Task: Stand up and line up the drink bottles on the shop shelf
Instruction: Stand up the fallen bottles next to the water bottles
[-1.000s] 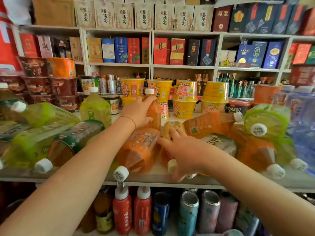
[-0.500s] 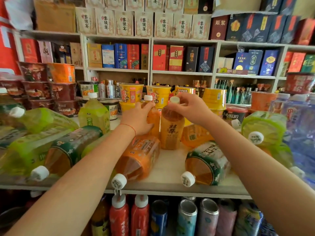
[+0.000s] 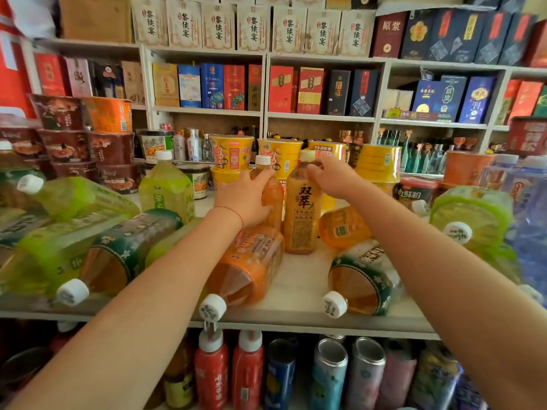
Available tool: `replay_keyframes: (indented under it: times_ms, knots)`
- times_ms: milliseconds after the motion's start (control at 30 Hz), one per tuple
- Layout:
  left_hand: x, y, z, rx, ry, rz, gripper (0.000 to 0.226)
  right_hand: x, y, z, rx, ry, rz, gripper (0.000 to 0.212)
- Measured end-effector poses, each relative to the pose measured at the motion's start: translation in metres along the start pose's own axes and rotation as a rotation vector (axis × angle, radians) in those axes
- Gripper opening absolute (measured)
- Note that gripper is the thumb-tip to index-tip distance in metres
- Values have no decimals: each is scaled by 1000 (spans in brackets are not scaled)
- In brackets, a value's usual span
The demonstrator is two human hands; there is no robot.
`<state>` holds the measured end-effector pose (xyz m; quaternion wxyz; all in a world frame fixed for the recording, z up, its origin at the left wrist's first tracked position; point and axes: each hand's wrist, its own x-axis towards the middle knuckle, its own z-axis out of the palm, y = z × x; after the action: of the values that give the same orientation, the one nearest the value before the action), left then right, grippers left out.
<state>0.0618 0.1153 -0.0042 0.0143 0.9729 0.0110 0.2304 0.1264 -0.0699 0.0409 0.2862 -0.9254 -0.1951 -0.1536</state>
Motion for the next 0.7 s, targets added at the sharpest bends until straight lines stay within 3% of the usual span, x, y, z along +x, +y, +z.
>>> replay_keyframes:
  times_ms: [100,167,233,333,400,500,700]
  knots:
    - [-3,13,-8,119,-23,-52,76,-21,17,-33,-377,-103,-15,38]
    - [-6,32,-15,188,90,-47,76,-38,31,-52,-605,-142,-2,37]
    - [-6,54,-21,153,188,52,73,-53,43,-68,-681,-191,63,36]
    - [0,85,-24,121,136,177,74,-71,62,-82,-843,-336,204,68]
    - [2,101,-18,139,88,168,74,-80,72,-86,-950,-358,201,66]
    - [5,111,-2,114,53,100,80,-87,82,-88,-940,-233,96,36]
    - [8,112,13,48,16,16,90,-85,81,-93,-673,-137,-58,32]
